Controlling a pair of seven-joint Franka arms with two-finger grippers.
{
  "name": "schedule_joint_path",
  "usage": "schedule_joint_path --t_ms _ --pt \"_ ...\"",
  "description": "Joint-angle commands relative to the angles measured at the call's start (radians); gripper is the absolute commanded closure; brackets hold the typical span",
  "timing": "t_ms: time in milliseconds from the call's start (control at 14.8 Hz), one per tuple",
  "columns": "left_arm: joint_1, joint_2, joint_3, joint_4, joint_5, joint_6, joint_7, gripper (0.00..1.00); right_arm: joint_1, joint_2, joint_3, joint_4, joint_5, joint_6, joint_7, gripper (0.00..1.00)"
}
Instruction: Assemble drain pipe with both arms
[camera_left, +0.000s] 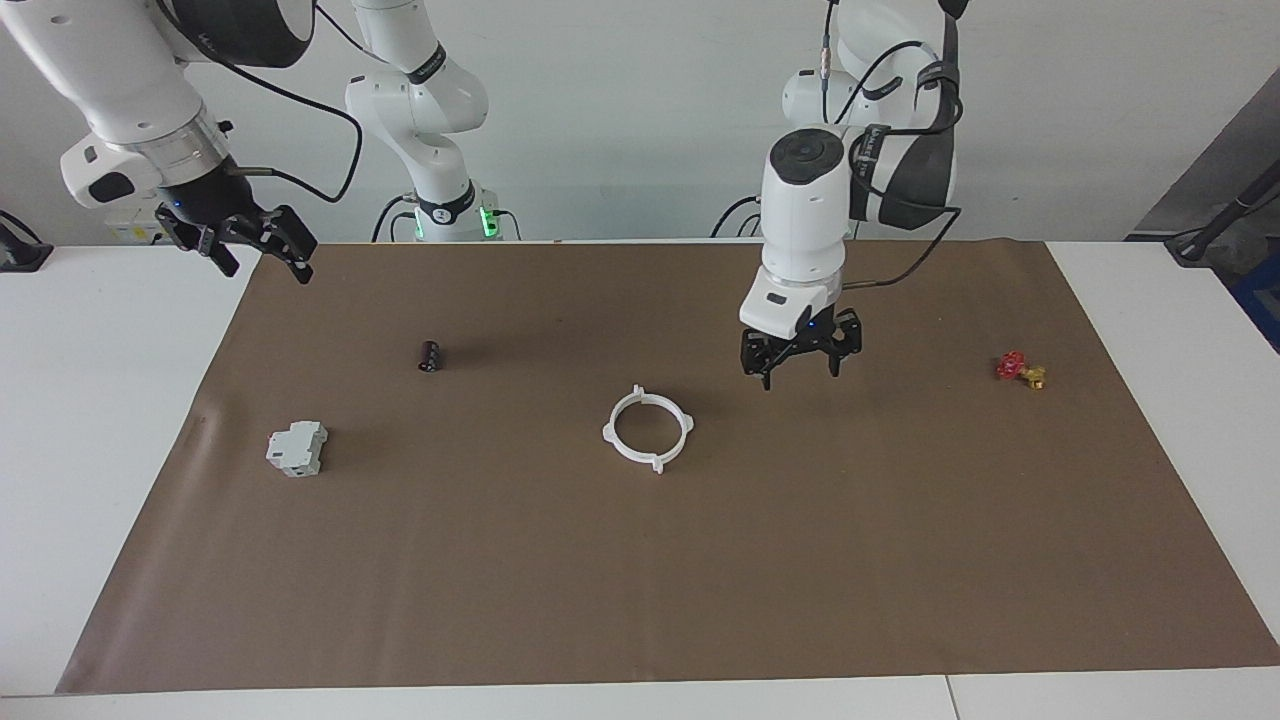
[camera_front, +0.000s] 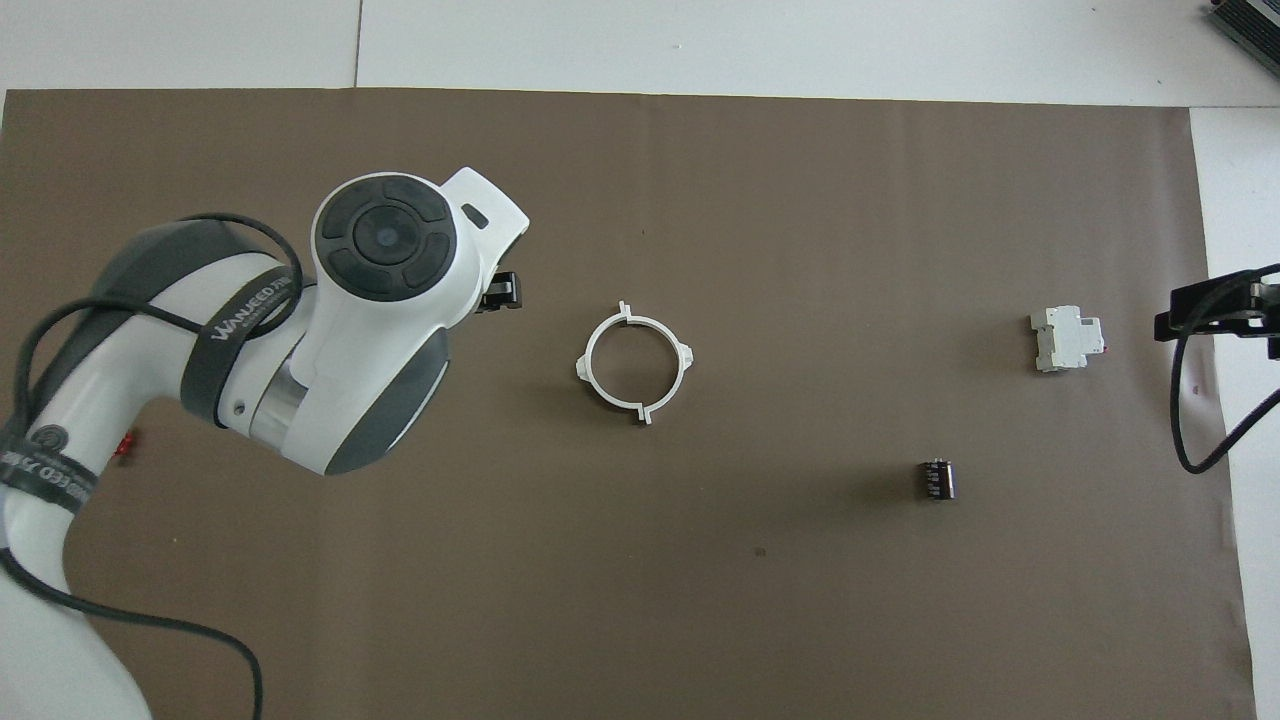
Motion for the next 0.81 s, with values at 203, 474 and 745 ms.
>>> schedule_joint_path --t_ms 203,474,745 --pt "0.149 -0.003 -0.008 0.014 -0.034 -0.032 0.264 0.00 -0.005 -0.016 0.004 -0.015 0.003 -0.008 -0.027 0.00" --pt "0.215 -0.005 0.001 0.091 -0.085 -0.087 0.350 0.00 -0.005 -0.016 0.004 -0.015 0.003 -0.008 -0.027 0.00" --pt "0.306 -0.035 0.004 0.144 -0.151 -0.184 0.456 0.00 -0.005 -0.016 0.008 -0.015 0.003 -0.011 -0.027 0.00"
